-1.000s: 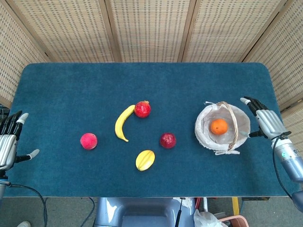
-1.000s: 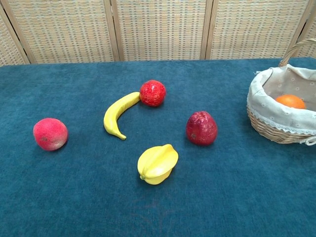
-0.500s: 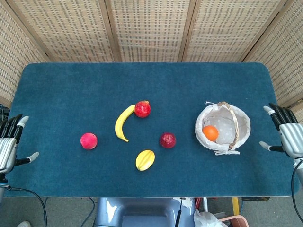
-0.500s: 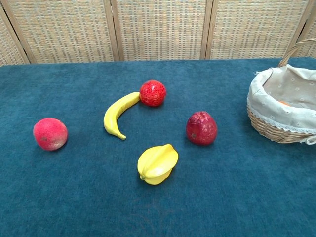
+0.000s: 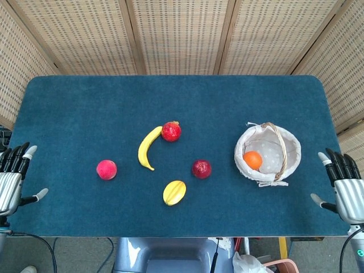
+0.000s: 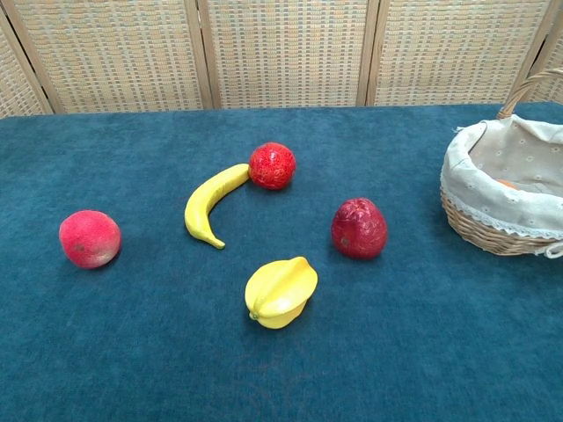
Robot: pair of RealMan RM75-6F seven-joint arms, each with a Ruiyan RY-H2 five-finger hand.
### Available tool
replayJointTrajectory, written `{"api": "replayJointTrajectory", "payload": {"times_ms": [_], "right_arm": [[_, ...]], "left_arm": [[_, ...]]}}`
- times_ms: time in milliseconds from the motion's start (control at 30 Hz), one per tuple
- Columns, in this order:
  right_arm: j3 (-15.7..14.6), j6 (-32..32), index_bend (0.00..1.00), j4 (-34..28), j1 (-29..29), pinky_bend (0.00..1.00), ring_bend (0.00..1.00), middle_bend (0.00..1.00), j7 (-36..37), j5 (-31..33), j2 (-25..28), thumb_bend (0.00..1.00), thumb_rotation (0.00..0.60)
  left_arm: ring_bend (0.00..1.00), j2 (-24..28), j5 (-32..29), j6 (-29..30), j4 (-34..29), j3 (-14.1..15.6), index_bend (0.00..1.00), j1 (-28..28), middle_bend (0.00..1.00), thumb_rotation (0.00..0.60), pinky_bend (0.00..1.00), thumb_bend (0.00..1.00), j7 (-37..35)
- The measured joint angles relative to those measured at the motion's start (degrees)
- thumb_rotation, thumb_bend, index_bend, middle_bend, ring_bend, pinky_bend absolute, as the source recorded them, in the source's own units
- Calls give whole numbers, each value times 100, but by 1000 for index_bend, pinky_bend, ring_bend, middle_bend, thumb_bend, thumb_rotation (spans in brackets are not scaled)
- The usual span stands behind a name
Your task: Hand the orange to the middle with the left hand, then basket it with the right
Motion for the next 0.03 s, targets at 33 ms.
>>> {"api": "replayJointTrajectory", "payload": {"times_ms": [33], "right_arm": [[-11,30,0,-18,-30,0,0,0,-34,-36,-22,0,600]], "left_arm": [[0,0,16,5,-4,6,0,5,0,600,0,60,4]]}}
